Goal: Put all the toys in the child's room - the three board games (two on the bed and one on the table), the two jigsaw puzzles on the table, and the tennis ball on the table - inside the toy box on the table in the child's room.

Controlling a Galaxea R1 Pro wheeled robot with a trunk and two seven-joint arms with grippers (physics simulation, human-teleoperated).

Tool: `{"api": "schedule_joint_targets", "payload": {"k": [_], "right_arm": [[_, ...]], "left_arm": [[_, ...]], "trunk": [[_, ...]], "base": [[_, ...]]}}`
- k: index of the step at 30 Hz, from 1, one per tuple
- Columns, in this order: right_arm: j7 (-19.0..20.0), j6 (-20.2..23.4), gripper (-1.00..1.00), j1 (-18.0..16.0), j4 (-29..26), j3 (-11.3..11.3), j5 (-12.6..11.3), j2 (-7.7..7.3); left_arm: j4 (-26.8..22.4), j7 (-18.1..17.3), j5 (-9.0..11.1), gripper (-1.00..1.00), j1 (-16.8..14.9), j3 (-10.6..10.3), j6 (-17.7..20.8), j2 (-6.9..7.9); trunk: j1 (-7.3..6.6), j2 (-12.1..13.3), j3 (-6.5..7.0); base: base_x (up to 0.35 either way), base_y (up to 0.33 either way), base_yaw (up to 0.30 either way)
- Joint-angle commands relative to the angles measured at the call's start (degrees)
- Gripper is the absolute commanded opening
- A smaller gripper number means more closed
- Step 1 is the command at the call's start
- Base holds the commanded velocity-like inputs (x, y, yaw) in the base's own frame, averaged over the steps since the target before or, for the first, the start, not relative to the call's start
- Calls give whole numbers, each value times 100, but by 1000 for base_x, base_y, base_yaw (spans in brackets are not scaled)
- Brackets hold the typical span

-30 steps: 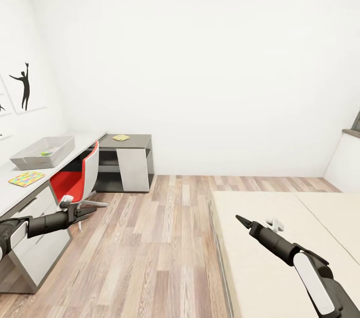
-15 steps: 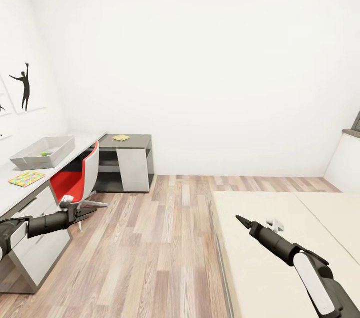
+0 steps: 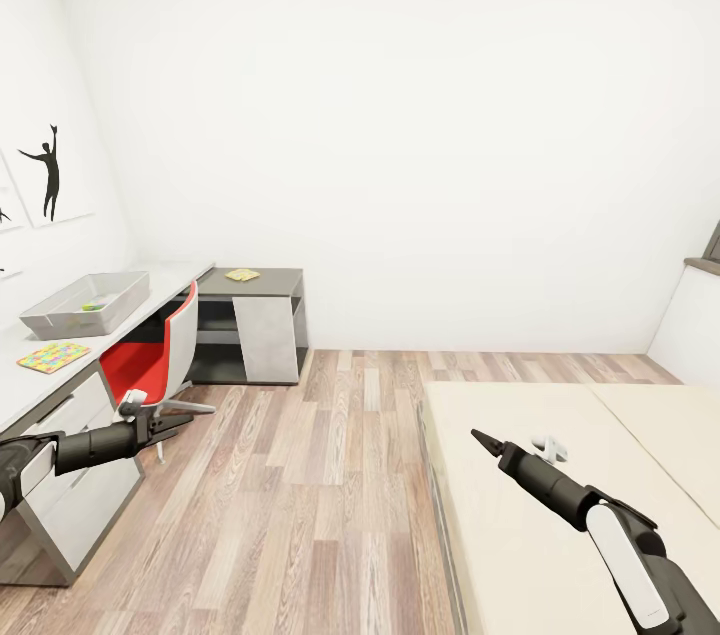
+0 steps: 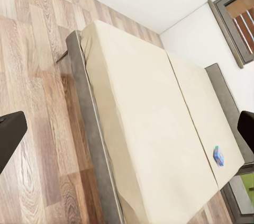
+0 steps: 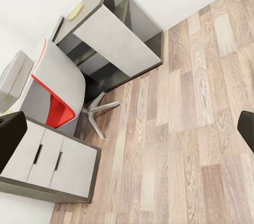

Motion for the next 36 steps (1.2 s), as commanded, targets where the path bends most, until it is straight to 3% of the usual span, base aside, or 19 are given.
{"api": "schedule_joint_targets", "payload": {"k": [1, 36], "right_arm": [[10, 39, 100, -2, -1, -9, -24, -2], [6, 39, 100, -3, -1, -9, -24, 2]], "left_arm": [[0, -16, -24, 100, -1, 38, 60, -1], [0, -2, -24, 100, -1, 38, 60, -1]], "trunk": [[2, -4, -3], [2, -4, -3]], "base": [[0, 0, 0], [-22, -17, 0]]}}
